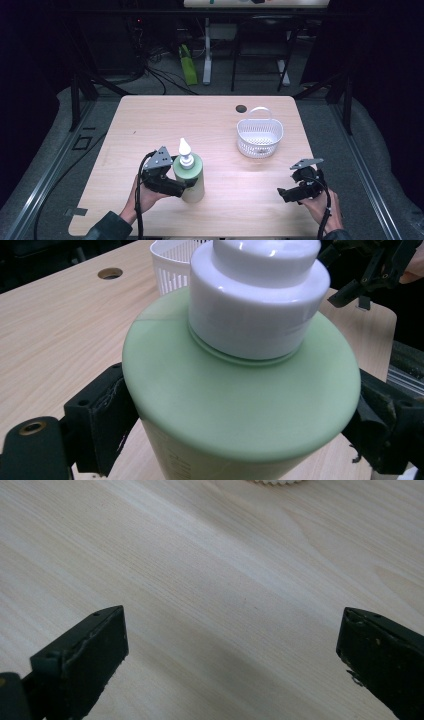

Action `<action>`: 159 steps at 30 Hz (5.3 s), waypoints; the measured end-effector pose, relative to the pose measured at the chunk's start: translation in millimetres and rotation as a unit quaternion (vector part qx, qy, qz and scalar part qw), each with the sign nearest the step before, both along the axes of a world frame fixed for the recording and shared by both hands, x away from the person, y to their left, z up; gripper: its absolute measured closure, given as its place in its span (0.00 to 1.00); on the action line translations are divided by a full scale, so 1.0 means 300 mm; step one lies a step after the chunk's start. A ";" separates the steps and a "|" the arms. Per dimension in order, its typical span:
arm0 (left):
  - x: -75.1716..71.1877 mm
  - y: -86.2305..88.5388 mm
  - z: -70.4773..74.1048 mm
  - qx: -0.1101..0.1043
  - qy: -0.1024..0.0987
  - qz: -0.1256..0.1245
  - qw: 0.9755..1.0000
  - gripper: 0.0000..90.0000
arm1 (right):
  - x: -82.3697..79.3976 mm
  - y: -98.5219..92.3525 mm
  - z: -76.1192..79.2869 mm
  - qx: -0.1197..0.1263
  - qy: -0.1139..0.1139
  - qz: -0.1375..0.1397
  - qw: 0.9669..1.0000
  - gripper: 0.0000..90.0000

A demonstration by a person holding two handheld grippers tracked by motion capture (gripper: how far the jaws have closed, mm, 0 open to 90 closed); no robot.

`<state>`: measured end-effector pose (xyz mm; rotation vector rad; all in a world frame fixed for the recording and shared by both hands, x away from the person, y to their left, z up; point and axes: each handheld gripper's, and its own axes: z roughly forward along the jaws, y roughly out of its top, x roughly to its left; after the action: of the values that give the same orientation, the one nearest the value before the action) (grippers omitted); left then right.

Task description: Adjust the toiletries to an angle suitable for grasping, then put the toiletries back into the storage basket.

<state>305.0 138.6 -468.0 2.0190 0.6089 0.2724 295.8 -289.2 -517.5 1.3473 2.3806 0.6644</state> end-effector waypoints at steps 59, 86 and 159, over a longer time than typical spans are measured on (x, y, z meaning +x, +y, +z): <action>0.137 -0.451 -0.009 -0.015 -0.012 -0.113 0.993 0.13 | -0.019 0.001 0.025 -0.004 -0.021 0.006 1.000 0.01; 0.110 -0.262 0.024 0.042 0.027 -0.066 0.997 0.00 | -0.025 0.003 0.035 -0.005 -0.030 0.008 0.999 0.01; 0.114 0.172 -0.081 0.067 0.115 0.130 0.982 0.00 | -0.090 0.087 0.286 0.174 -0.158 0.064 0.970 0.00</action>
<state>339.0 190.2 -492.5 2.1156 1.0284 0.2404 268.9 -263.1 -431.7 1.1120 2.1711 1.2806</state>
